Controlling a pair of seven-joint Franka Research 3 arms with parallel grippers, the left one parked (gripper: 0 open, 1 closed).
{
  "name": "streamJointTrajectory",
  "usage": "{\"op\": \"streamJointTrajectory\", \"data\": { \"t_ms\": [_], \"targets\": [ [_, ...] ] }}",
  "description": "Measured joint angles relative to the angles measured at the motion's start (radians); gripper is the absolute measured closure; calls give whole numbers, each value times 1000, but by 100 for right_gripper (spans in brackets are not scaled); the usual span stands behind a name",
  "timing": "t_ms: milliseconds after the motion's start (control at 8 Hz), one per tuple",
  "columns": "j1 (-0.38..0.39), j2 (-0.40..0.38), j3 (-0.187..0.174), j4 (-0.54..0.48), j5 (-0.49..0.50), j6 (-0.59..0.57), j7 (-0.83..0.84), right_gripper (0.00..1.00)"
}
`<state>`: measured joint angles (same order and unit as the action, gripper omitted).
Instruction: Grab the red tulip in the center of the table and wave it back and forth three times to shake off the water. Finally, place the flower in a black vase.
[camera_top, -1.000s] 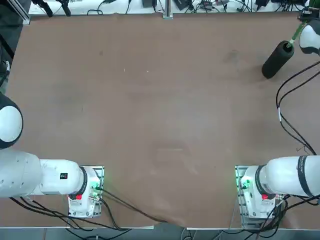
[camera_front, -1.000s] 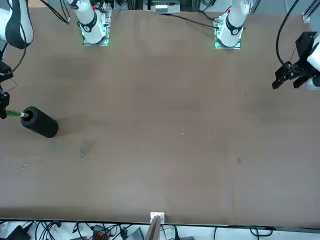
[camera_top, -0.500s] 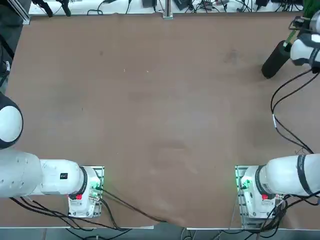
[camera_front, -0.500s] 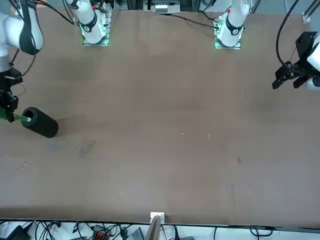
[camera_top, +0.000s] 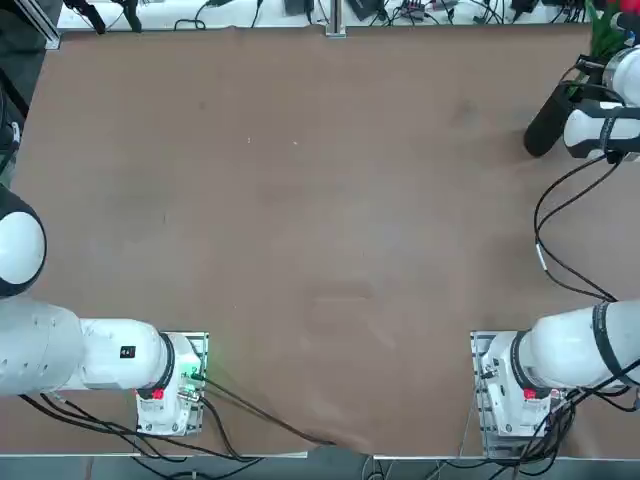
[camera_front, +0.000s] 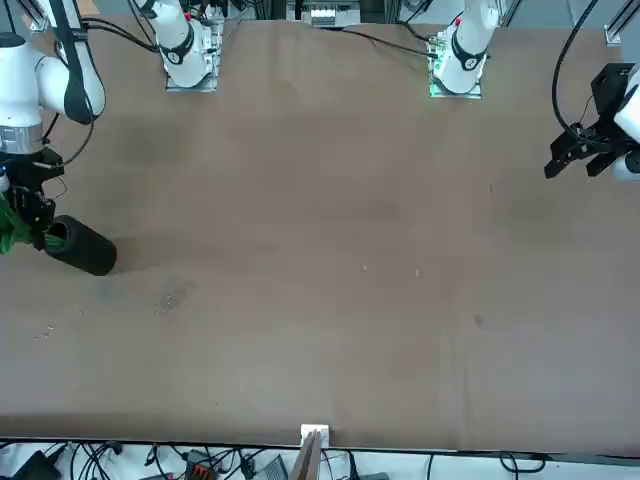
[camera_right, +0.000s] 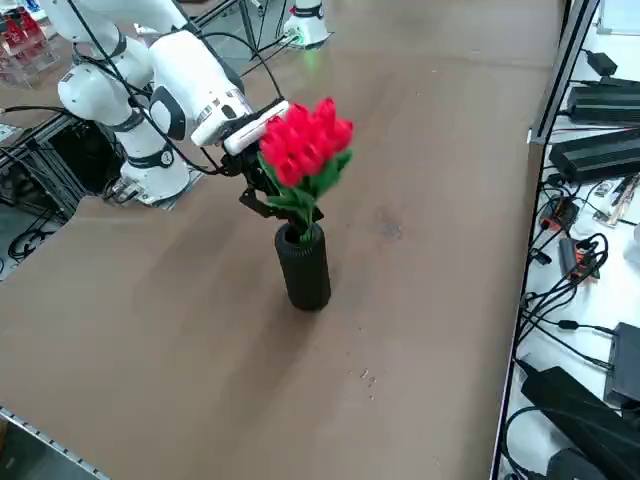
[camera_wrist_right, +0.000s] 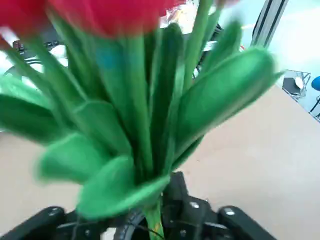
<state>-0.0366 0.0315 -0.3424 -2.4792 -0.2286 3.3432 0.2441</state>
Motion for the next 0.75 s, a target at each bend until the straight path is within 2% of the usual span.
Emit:
{"op": "streamJointTrajectory", "data": {
  "t_ms": [250, 375, 500, 750],
  "targets": [
    [-1, -16, 0, 0, 0, -5, 5, 20],
    [-1, -32, 0, 2, 0, -43, 6, 2],
    [-1, -67, 0, 13, 0, -139, 6, 0],
    [0, -205, 4, 78, 0, -475, 6, 0]
  ]
}}
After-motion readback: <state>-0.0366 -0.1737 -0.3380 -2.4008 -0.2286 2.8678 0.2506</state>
